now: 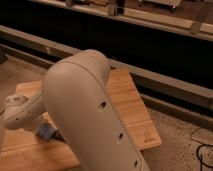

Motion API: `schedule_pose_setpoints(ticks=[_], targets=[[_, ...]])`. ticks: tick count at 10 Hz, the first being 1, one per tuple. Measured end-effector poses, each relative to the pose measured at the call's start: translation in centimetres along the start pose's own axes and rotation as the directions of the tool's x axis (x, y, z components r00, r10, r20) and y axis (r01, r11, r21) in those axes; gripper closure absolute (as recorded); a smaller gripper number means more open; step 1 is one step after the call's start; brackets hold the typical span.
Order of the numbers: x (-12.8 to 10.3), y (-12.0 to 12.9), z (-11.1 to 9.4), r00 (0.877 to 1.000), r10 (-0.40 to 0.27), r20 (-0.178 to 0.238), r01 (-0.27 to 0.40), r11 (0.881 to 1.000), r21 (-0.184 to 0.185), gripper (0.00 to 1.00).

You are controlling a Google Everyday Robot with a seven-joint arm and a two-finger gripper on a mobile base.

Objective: Wipe the white sponge on the table

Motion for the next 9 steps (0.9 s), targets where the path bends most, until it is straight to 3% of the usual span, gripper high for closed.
schedule_pose_setpoints(ticks=[1, 2, 4, 5, 6, 7, 8, 9], targets=[[0.6, -0.4, 0.3, 0.999, -0.006, -0.042, 0.006, 1.0, 0.009, 1.0], [1.1, -0.9, 0.9, 0.992, -0.039, -0.117, 0.042, 0.999, 0.021, 1.0], [0.3, -1.1, 1.5, 0.967, -0.119, -0.225, 0.127, 0.992, 0.025, 1.0], [-1.9, -1.0, 1.9, 0.935, -0.196, -0.294, 0.21, 0.978, 0.017, 1.0], [-4.9, -0.9, 1.9, 0.911, -0.25, -0.327, 0.268, 0.963, 0.012, 1.0], [-7.7, -0.5, 1.9, 0.892, -0.292, -0.344, 0.315, 0.949, 0.011, 1.0], [-12.6, 0.3, 1.6, 0.87, -0.348, -0.348, 0.377, 0.926, 0.017, 1.0], [-14.4, 0.5, 1.5, 0.86, -0.369, -0.352, 0.402, 0.916, 0.022, 1.0]])
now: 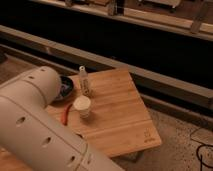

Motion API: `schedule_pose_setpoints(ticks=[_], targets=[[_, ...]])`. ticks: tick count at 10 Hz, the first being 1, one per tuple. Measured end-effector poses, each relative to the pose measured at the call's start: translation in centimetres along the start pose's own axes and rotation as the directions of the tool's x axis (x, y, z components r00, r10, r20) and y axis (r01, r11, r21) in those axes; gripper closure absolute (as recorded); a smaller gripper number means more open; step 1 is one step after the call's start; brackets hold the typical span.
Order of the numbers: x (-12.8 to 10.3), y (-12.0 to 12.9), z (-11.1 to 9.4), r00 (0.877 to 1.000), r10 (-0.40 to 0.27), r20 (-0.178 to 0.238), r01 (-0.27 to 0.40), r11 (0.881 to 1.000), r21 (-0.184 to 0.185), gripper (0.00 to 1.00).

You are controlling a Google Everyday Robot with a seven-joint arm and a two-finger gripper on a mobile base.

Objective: Wipe the white sponge on the table

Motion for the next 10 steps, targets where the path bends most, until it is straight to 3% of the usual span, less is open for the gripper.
schedule_pose_setpoints(ticks=[2, 4, 7, 10], targets=[[-4.5, -1.4, -1.3, 0.999, -0.046, 0.009, 0.045, 0.998, 0.038, 1.0], [-6.2, -1.7, -1.6, 0.999, -0.047, 0.023, 0.046, 0.998, 0.047, 1.0], [-6.9, -3.0, -1.9, 0.996, 0.016, 0.085, -0.02, 0.999, 0.049, 1.0], [-5.2, -3.9, -1.8, 0.983, 0.109, 0.147, -0.113, 0.993, 0.021, 1.0]])
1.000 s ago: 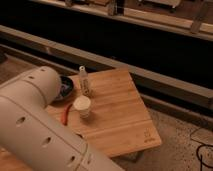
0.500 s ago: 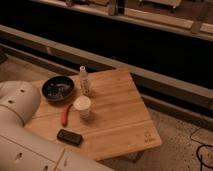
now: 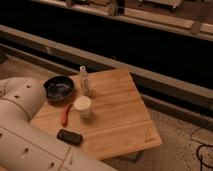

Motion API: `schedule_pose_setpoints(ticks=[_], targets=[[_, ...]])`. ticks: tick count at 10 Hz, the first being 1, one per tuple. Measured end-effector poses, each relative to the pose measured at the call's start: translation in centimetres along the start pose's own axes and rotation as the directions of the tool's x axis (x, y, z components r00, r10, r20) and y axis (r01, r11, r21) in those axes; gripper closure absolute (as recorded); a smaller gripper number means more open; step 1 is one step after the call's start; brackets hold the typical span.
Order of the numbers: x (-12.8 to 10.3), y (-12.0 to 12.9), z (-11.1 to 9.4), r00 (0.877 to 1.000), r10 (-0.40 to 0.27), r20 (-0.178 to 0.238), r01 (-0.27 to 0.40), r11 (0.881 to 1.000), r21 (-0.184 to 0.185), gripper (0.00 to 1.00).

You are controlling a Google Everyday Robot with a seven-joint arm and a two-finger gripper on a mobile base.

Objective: Wipe the white sponge on the table

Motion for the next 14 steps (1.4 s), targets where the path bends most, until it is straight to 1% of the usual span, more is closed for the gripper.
schedule_pose_setpoints(ticks=[2, 4, 5, 12, 13, 14], targets=[[1.6, 0.0, 0.2, 1.0, 0.019, 0.007, -0.019, 1.0, -0.015, 1.0], [2.3, 0.8, 0.4, 1.0, 0.008, 0.003, -0.008, 1.0, -0.03, 1.0], [2.4, 1.1, 0.4, 1.0, 0.004, 0.002, -0.004, 0.999, -0.037, 1.0], [2.4, 1.1, 0.4, 1.0, 0.005, 0.002, -0.005, 0.999, -0.038, 0.99], [2.5, 1.1, 0.4, 1.0, 0.005, 0.002, -0.005, 0.999, -0.038, 0.93], [2.4, 1.1, 0.4, 1.0, 0.005, 0.002, -0.005, 0.999, -0.038, 0.82]])
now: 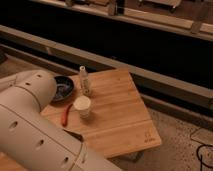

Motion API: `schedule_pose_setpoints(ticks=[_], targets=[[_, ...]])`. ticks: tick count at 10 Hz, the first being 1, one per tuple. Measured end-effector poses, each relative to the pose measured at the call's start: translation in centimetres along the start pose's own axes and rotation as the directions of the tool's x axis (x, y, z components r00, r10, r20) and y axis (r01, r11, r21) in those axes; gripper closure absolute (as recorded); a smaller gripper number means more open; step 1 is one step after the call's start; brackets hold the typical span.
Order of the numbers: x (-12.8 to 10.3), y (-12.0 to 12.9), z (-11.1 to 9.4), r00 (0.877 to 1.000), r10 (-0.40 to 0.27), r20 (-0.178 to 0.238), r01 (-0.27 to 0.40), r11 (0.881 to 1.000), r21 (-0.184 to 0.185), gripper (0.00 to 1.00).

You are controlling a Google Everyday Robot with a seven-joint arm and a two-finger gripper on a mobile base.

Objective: Wipe the white sponge on the table

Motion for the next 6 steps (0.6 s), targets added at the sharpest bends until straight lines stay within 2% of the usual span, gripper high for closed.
schedule_pose_setpoints(ticks=[5, 6], targets=[[0.0, -0.03, -0.01, 1.0, 0.001, 0.0, -0.001, 1.0, 0.0, 0.3], [0.01, -0.03, 0.01, 1.0, 0.0, 0.0, 0.0, 1.0, 0.0, 0.25]])
